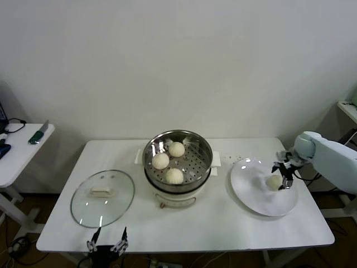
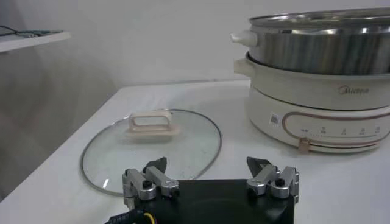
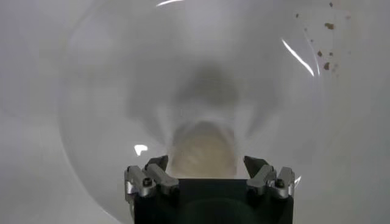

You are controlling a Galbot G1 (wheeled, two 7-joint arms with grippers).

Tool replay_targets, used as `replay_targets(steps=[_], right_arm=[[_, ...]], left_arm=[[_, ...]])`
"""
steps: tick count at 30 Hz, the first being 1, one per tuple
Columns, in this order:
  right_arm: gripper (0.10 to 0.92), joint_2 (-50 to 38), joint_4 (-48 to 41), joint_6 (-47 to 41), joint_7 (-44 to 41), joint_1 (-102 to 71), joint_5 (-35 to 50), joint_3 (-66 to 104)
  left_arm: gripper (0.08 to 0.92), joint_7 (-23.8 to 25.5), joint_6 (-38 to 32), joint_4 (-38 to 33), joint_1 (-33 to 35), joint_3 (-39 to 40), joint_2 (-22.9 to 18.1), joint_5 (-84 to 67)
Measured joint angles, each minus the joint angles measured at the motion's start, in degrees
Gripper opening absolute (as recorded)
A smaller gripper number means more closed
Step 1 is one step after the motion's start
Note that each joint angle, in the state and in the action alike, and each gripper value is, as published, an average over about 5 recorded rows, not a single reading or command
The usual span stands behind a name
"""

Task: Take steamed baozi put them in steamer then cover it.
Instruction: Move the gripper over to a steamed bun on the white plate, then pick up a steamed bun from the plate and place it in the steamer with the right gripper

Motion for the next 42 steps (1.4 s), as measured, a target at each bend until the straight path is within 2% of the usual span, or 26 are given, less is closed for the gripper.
replay_targets(steps=[10,20,28,35,42], right_arm=[[0.816,0.38,-1.56,0.38,-0.78,-0.8,-1.32,0.83],[0.706,0.84,-2.65,0.85,-0.9,-1.4,-1.81,1.73],[0.684,0.03,-1.64,0.77,-1.3,-0.55,-1.13,1.18],[0.686,-2.24,3.46,-0.69,-1.73,6.49,3.4,-5.24],[0.687,-3.32,13.67,-3.23,-2.25,21.83,12.24,-17.81]], left_arm=[[0.823,-0.03,0.0,0.08,0.03,0.0,-0.05,-0.05],[0.823,-0.03,0.08,0.2,-0.14,0.12,-0.07,-0.07],[0.823,-0.09,0.06,0.11,-0.04,0.15,-0.06,-0.1],[0.823,-0.25,0.1,-0.45,-0.08,0.46,0.27,-0.11],[0.823,-0.27,0.13,-0.76,-0.1,0.57,0.94,-0.2]])
